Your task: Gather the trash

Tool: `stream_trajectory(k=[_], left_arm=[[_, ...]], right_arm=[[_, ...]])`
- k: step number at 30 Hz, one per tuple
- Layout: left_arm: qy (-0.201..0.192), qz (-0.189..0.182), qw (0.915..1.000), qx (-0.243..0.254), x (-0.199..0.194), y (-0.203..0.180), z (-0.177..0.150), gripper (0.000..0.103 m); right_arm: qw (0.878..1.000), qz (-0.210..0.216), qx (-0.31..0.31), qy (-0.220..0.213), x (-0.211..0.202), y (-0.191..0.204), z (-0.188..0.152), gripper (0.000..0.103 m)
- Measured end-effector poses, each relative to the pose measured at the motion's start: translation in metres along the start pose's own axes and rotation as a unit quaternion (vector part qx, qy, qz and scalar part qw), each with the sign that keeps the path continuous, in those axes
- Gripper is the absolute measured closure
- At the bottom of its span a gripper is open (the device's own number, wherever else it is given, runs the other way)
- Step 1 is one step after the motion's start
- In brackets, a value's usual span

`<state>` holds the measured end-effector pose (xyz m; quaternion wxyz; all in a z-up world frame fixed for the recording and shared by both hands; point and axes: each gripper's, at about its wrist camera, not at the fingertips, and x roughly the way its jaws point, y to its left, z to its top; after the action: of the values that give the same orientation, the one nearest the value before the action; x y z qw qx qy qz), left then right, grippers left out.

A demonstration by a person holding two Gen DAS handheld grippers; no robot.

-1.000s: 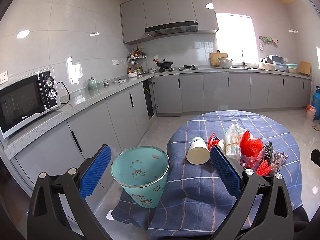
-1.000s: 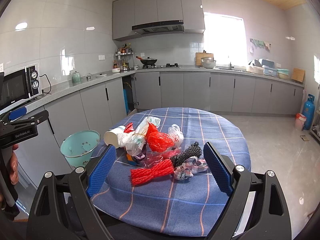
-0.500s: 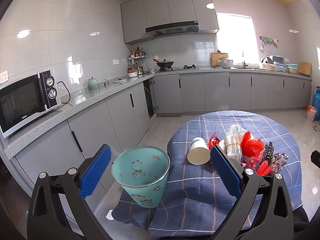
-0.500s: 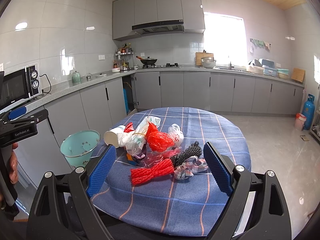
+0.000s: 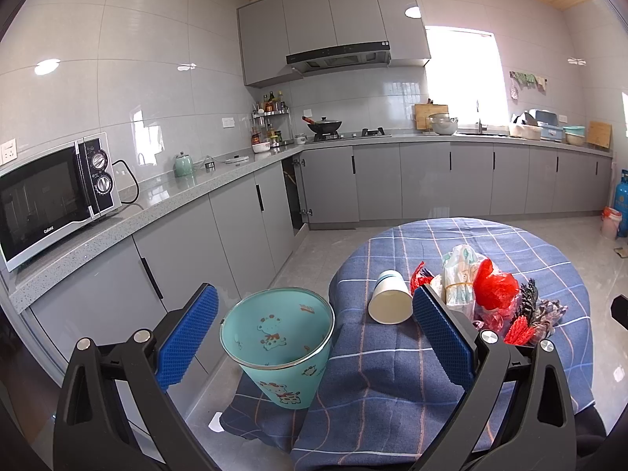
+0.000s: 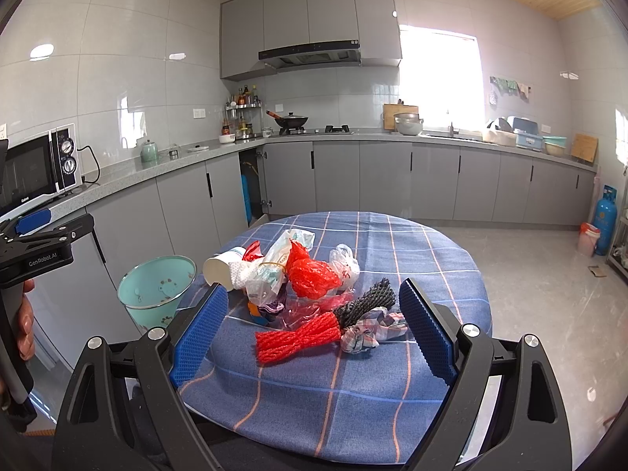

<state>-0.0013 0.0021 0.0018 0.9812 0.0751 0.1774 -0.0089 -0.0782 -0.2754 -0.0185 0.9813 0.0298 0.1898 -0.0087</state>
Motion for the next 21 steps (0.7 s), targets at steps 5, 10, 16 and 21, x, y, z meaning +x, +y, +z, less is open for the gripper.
stream_trajectory(k=[5, 10, 16, 21], left_arm=[[0.001, 0.0, 1.0, 0.002, 0.0006, -0.0009, -0.0001, 0.005], [0.002, 0.001, 1.0, 0.002, 0.0008, -0.0006, 0.0001, 0.005], [0.005, -0.001, 1.0, 0.005, 0.0028, -0.0021, -0.0019, 0.005], [0.012, -0.005, 0.9999, 0.01, 0.0078, -0.0057, -0.0053, 0.005]], right_arm=[[1.0, 0.0, 0.0, 0.0, -0.0001, -0.0004, 0.0005, 0.015], [1.0, 0.0, 0.001, -0.001, -0.0001, -0.0005, 0.0005, 0.015], [1.0, -0.005, 0.003, -0.002, 0.0034, -0.0037, -0.0002, 0.015], [1.0, -0.009, 0.003, -0.002, 0.007, -0.0056, -0.0019, 0.015]])
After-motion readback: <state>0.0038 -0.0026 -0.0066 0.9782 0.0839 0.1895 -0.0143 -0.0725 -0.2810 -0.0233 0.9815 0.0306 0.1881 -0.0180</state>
